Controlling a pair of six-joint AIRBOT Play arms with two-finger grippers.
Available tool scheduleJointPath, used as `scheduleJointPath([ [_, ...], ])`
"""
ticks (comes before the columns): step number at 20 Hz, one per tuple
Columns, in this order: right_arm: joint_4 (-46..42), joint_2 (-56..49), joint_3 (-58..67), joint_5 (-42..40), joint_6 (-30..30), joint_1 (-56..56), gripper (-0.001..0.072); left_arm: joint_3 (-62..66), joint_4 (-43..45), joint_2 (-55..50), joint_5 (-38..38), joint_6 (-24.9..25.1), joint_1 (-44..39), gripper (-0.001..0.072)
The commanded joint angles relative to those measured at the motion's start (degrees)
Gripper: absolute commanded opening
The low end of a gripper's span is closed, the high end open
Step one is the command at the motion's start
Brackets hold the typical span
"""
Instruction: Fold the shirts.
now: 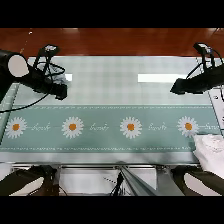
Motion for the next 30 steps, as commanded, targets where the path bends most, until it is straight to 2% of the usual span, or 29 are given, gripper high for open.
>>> scheduleJointPath([
  [1,0.0,0.0,0.0,0.0,0.0,0.0,0.0611,0.0,0.0,0.0,0.0,0.0,0.0,0.0716],
  [17,0.1,0.0,0.0,0.0,0.1,0.0,0.0610,0.0,0.0,0.0,0.1,0.0,0.0,0.0716],
  [21,0.7,0.0,0.0,-0.1,0.1,0.0,0.0610,0.0,0.0,-0.2,5.5,0.0,0.0,0.0716],
  [24,0.6,0.0,0.0,-0.4,0.0,0.0,0.0610,0.0,0.0,-0.9,12.3,0.1,0.1,0.0716],
  [25,0.6,0.0,0.0,-1.2,0.0,0.0,0.0610,0.0,0.5,-1.1,14.7,1.9,0.1,0.0716],
  [26,0.6,0.0,0.0,-2.3,0.0,0.0,0.0610,0.0,2.5,-1.1,17.2,6.5,0.2,0.0716],
  [27,0.2,0.0,0.0,-3.3,0.0,0.0,0.0610,0.0,6.7,-1.2,21.1,8.5,0.3,0.0716],
  [28,-0.7,0.0,0.0,-4.6,0.0,0.0,0.0610,0.0,11.0,-1.5,26.0,7.3,0.9,0.0716],
  [30,-2.5,0.0,0.0,-7.5,0.0,0.0,0.0609,0.0,16.0,-2.7,35.9,0.9,4.4,0.0716],
])
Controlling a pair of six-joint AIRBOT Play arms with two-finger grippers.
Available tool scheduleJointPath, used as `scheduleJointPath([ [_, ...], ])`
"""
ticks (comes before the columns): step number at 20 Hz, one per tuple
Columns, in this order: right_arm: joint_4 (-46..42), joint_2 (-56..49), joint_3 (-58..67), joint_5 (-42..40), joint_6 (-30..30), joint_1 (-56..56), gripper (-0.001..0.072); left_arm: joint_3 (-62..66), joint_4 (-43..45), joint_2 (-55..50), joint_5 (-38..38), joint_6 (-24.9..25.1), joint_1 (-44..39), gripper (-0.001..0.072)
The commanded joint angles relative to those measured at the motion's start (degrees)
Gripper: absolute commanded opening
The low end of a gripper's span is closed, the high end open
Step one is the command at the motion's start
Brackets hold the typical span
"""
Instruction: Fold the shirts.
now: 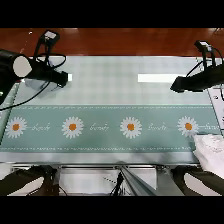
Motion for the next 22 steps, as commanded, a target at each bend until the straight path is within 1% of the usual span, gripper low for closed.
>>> scheduleJointPath([
  [1,-2.4,0.0,0.0,-4.2,0.0,0.0,0.0609,0.0,7.8,-2.2,16.8,-6.0,5.4,0.0716],
  [3,-3.9,-0.1,0.0,-4.2,0.0,0.0,0.0609,0.0,7.5,-5.6,17.7,-11.1,10.4,0.0718],
  [4,-4.3,-0.1,0.0,-4.0,0.0,0.0,0.0609,0.0,7.5,-7.4,17.0,-12.7,12.4,0.0718],
  [7,-4.4,-0.1,0.0,-3.6,0.0,0.0,0.0609,0.0,7.1,-12.9,16.2,-14.4,17.0,0.0717],
  [9,-4.4,-0.1,0.0,-3.6,0.0,0.0,0.0609,0.0,7.1,-15.9,16.2,-16.2,18.4,0.0717],
  [20,-4.2,-0.1,0.0,-3.5,0.0,0.0,0.0608,0.0,7.1,-27.7,16.2,-16.1,18.9,0.0711],
  [21,-4.2,-0.1,0.0,-3.4,0.0,0.0,0.0608,0.0,7.1,-28.2,16.2,-16.1,18.9,0.0648],
  [22,-4.2,-0.1,0.0,-3.3,0.0,0.0,0.0608,0.0,7.1,-28.3,16.2,-16.2,18.9,0.0430],
])
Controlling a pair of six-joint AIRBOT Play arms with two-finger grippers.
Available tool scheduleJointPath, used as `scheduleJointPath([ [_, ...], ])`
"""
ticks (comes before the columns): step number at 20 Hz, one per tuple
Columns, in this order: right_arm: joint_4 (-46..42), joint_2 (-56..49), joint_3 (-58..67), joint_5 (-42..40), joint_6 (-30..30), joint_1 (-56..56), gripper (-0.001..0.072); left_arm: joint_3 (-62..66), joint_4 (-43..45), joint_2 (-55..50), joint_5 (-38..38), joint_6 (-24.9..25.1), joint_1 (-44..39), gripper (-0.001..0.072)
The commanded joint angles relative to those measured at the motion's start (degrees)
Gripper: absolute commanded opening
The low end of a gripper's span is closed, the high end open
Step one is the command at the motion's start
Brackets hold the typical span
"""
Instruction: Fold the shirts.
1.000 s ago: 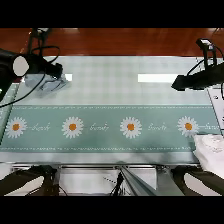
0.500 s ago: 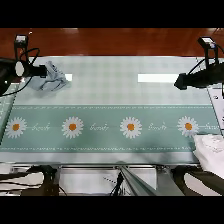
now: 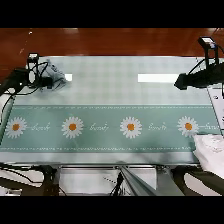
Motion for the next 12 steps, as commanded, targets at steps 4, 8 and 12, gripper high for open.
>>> scheduleJointPath([
  [4,0.1,0.0,0.0,0.8,0.0,0.0,0.0604,4.8,-1.0,-0.3,-4.4,0.3,-2.1,0.0026],
  [8,0.0,0.1,0.0,4.1,-0.8,0.0,0.0592,18.0,-1.1,4.7,-15.6,0.3,-4.9,0.0025],
  [12,-3.1,3.0,0.0,9.5,-2.6,0.0,0.0591,24.3,-1.2,16.7,-21.6,1.8,-9.9,0.0025],
])
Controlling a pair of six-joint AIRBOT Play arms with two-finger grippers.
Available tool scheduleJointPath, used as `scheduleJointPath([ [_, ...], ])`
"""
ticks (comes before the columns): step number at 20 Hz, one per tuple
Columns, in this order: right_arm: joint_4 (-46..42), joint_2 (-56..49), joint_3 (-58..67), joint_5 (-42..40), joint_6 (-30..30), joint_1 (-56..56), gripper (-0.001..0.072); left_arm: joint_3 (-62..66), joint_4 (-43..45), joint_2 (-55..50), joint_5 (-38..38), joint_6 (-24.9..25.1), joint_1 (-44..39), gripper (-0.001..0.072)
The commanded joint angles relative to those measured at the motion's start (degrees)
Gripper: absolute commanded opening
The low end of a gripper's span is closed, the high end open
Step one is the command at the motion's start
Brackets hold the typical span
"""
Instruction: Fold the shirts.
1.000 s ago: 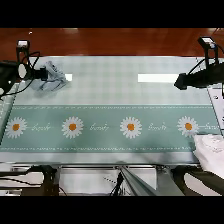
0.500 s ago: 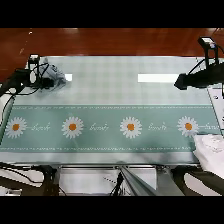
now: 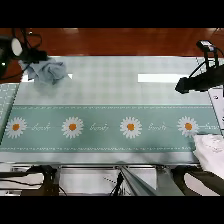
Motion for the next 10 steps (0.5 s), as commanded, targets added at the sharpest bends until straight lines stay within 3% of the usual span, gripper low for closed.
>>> scheduleJointPath([
  [1,-3.7,2.8,0.0,4.9,-1.1,0.0,0.0591,4.8,-0.5,11.5,-5.2,1.0,-5.3,0.0025],
  [6,-14.9,9.2,0.0,6.2,-1.1,0.0,0.0591,4.8,-11.8,28.7,-5.3,1.0,-19.1,0.0026],
  [10,-17.4,11.3,0.0,7.7,-1.1,0.0,0.0591,4.7,-19.1,31.9,-8.3,0.9,-32.1,0.0025],
])
